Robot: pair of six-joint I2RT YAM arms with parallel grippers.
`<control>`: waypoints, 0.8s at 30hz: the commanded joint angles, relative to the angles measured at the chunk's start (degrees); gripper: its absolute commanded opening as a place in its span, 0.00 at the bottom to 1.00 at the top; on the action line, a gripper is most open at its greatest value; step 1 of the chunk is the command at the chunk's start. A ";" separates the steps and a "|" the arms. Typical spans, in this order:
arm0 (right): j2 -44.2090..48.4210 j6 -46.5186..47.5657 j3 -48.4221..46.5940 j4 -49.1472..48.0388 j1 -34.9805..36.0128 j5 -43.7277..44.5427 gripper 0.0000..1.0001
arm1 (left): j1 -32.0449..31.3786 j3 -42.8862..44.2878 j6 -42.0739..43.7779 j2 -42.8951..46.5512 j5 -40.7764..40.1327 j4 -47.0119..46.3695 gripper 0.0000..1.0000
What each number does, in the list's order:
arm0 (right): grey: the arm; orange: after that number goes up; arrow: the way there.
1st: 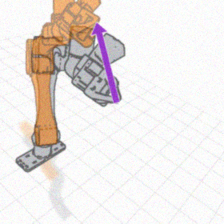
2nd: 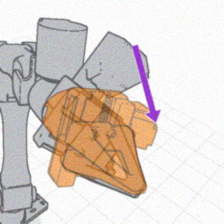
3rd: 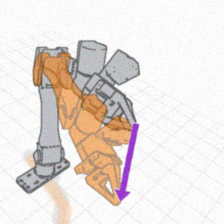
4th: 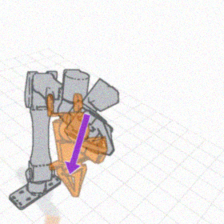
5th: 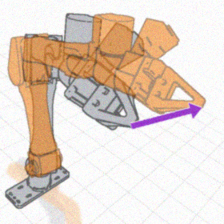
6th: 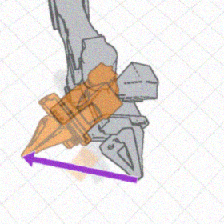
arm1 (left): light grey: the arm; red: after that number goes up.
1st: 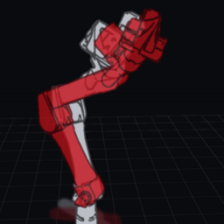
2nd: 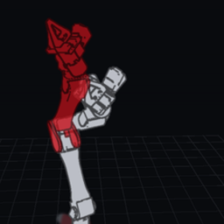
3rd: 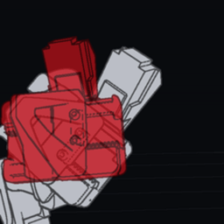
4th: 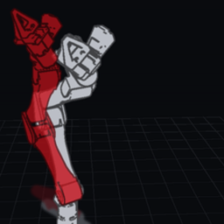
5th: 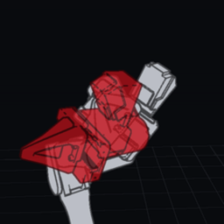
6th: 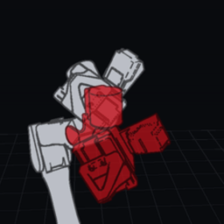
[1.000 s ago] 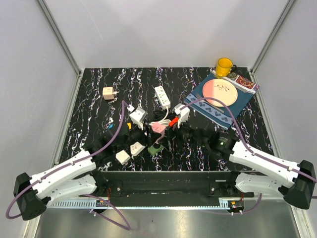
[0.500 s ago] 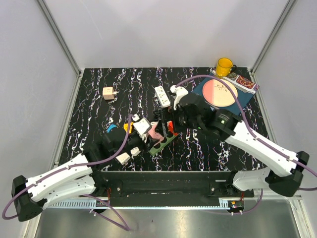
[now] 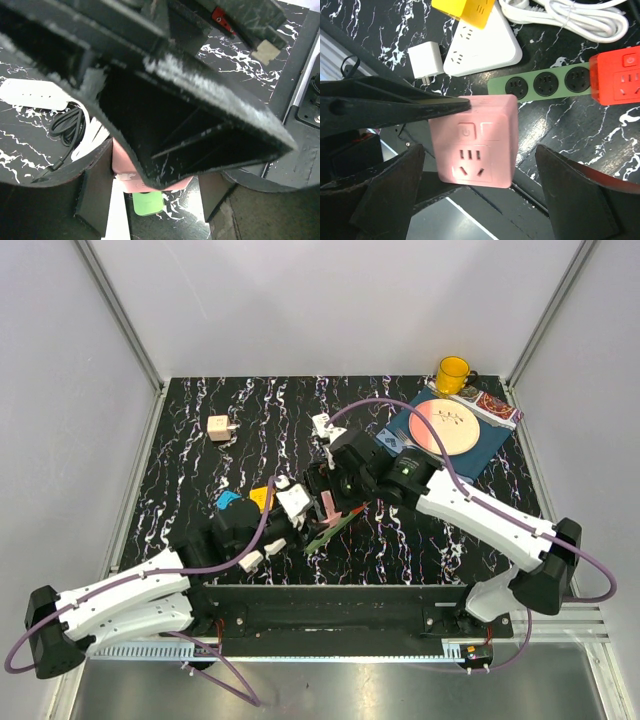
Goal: Insert the plug
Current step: Pick up the plug from the center of the board.
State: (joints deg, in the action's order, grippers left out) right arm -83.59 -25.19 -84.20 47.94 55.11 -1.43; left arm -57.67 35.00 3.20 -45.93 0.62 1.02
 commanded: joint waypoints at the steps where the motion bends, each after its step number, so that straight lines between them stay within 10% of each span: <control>1: -1.13 1.46 -2.63 -0.13 -0.36 -3.66 0.96 | -0.60 2.44 0.05 -1.35 -0.36 -6.47 0.02; 15: -5.70 3.13 0.53 1.71 -0.27 -0.59 0.83 | -1.13 1.56 -1.53 -0.65 -4.58 -6.20 0.03; 21: -6.50 3.83 0.71 1.98 -0.27 0.29 0.44 | -1.13 0.51 -2.85 0.14 -6.25 -5.94 0.11; 24: -6.23 4.18 1.23 1.89 -0.70 0.99 0.16 | -1.13 0.33 -4.77 0.58 -7.39 -5.06 0.44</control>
State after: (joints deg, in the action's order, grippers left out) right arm -89.12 -22.20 -84.18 47.35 55.11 -4.01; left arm -58.78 34.96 0.80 -48.05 -2.46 2.04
